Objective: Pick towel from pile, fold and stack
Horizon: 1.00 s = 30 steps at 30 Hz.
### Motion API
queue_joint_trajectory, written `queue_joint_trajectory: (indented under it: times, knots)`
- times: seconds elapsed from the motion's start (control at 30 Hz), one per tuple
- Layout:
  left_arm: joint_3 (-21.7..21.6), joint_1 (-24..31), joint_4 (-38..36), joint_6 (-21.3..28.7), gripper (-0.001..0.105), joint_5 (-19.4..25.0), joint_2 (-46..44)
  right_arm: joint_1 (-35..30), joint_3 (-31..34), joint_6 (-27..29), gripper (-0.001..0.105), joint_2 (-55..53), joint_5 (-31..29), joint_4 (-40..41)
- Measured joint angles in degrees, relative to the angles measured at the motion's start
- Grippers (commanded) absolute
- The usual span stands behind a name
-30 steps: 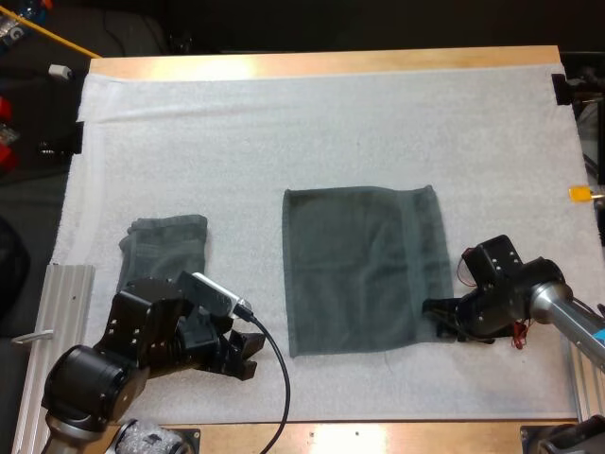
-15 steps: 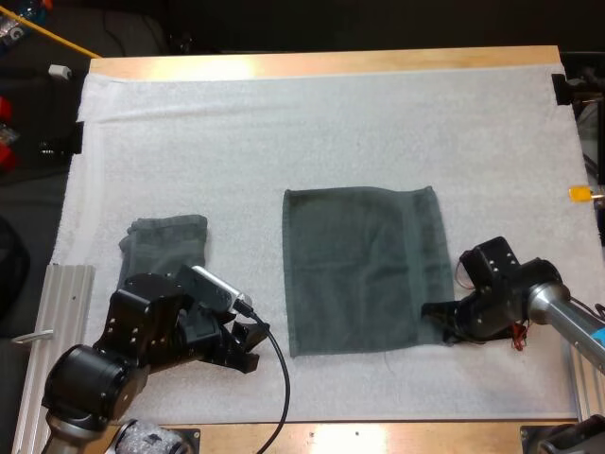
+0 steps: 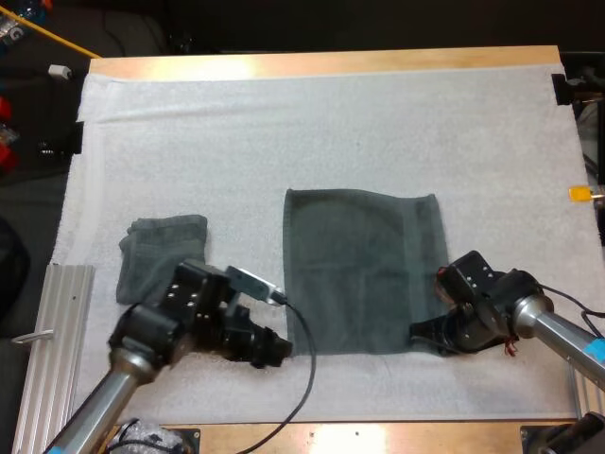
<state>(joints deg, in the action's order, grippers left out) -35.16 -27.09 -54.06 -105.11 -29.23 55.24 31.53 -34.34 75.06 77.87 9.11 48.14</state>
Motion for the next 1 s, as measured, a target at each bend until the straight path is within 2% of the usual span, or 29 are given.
queue_joint_trajectory:
  times: [0.2,0.33,0.73,0.83,1.0]
  knots:
    - [0.0,-6.43,5.68,0.0,0.056,7.14,8.02,0.0,0.0,-0.07,0.0,0.0,-0.86,0.0]
    - [0.0,-8.61,7.21,0.0,0.056,10.73,13.16,0.0,0.0,-0.25,0.0,0.0,-0.86,0.0]
    - [0.0,-8.98,14.24,-0.9,0.055,11.41,24.8,0.0,0.0,-0.29,0.0,0.0,-0.86,0.0]
    - [-0.35,-8.98,14.3,-1.98,0.049,11.4,25.65,0.0,0.0,-0.29,0.0,0.0,-1.01,0.0]
    - [-0.5,-8.98,14.3,-2.1,0.024,12.27,26.14,0.0,0.0,-0.29,0.0,0.0,-1.01,0.0]
